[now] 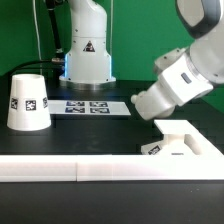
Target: Assemble lamp
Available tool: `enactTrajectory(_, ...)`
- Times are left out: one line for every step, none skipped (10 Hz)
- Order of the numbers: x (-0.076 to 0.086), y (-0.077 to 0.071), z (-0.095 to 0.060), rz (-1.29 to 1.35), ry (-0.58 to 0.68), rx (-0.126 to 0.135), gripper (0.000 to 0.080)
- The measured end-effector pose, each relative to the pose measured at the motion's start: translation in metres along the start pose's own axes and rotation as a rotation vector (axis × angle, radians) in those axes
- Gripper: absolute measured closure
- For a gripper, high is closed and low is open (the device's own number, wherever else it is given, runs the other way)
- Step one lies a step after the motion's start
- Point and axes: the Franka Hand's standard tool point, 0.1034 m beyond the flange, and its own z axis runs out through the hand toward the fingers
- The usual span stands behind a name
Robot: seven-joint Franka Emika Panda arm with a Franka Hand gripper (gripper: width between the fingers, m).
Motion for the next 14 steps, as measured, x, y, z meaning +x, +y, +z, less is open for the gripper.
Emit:
enactTrajectory(-0.017,0.004,-0.013,0.019,-0.012,0.013,0.0223)
enactTrajectory(-0.031,0.008,-0.022,0.022,-0.014,0.022,0.0223)
enactTrajectory(-0.046,0.017,-0.029,0.024,-0.006,0.030,0.0223)
enactTrajectory(-0.057,0.025,-0.034,0.025,0.022,0.039,0.0223)
enactTrajectory(-0.056,0.025,-0.032,0.029,0.030,0.037,0.0222)
enactTrajectory(-0.053,0.028,-0.034,0.026,0.061,0.028,0.0222)
enactTrajectory(-0.059,0.034,-0.040,0.029,0.127,0.034,0.0222)
enactTrajectory(-0.069,0.043,-0.047,0.034,0.189,0.033,0.0222)
enactTrajectory(-0.073,0.051,-0.055,0.037,0.227,0.029,0.0222)
enactTrajectory(-0.068,0.057,-0.063,0.047,0.304,0.019,0.0222)
enactTrajectory(-0.068,0.058,-0.061,0.054,0.345,0.008,0.0222)
enactTrajectory(-0.066,0.061,-0.062,0.060,0.425,0.000,0.0222)
enactTrajectory(-0.067,0.064,-0.063,0.075,0.487,-0.008,0.0222)
enactTrajectory(-0.069,0.067,-0.063,0.079,0.512,-0.018,0.0222)
